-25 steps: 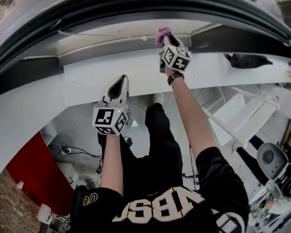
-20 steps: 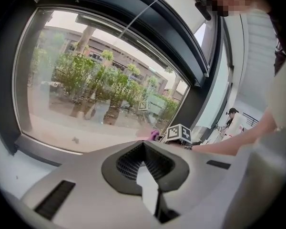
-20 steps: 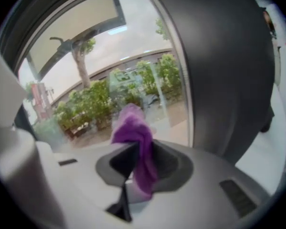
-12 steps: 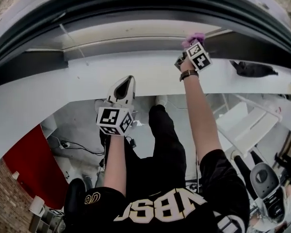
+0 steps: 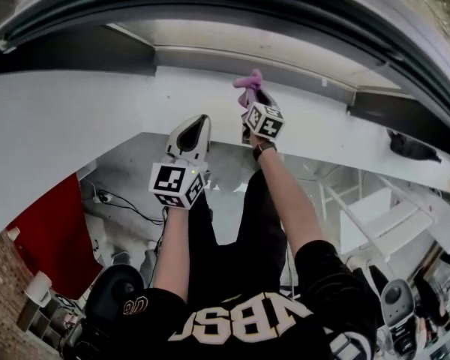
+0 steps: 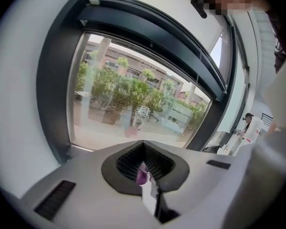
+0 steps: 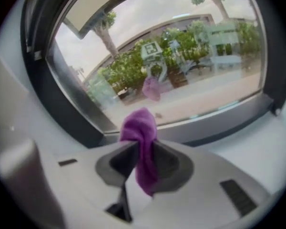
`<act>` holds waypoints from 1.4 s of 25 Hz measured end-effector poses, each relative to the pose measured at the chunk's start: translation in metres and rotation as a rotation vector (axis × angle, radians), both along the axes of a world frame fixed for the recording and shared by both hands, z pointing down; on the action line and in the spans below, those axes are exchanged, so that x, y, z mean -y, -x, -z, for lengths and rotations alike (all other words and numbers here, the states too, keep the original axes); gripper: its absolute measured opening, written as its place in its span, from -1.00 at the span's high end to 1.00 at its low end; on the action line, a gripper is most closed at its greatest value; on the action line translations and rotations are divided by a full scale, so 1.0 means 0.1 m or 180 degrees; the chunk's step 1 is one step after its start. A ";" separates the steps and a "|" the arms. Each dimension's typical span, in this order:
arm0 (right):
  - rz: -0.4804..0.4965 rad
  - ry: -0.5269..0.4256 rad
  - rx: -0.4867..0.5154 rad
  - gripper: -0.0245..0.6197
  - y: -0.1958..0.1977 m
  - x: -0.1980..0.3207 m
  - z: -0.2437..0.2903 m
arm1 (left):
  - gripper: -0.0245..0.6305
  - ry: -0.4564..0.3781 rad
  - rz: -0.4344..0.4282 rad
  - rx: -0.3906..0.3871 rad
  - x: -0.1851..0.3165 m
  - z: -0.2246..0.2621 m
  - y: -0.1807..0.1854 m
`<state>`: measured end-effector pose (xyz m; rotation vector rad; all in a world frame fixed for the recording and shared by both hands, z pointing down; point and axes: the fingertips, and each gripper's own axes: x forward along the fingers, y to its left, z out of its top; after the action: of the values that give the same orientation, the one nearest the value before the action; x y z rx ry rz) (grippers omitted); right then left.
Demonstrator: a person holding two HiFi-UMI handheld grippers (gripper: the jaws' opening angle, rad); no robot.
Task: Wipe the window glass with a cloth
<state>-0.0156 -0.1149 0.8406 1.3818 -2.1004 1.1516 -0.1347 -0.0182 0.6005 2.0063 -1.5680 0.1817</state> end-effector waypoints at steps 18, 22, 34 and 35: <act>0.0586 -0.0082 0.0742 0.65 2.66 0.76 0.08 | 0.85 0.0083 0.0357 0.0347 -0.18 -0.06 1.50; 0.0255 -0.0137 0.0488 0.65 1.27 0.82 0.00 | 0.85 0.0100 0.0182 0.0197 -0.11 -0.17 0.90; -0.1539 -0.0021 0.0015 0.65 -2.76 1.01 -0.15 | 0.85 0.0099 -0.0528 -0.0112 0.16 -0.59 -1.53; -0.1780 -0.0006 0.0036 0.65 -3.04 1.02 -0.15 | 0.85 0.0087 -0.0548 -0.0110 0.17 -0.59 -1.65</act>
<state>0.2888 -0.2166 0.8554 2.0423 -1.7625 1.3509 0.0306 -0.0354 0.6599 2.1117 -1.3644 0.2327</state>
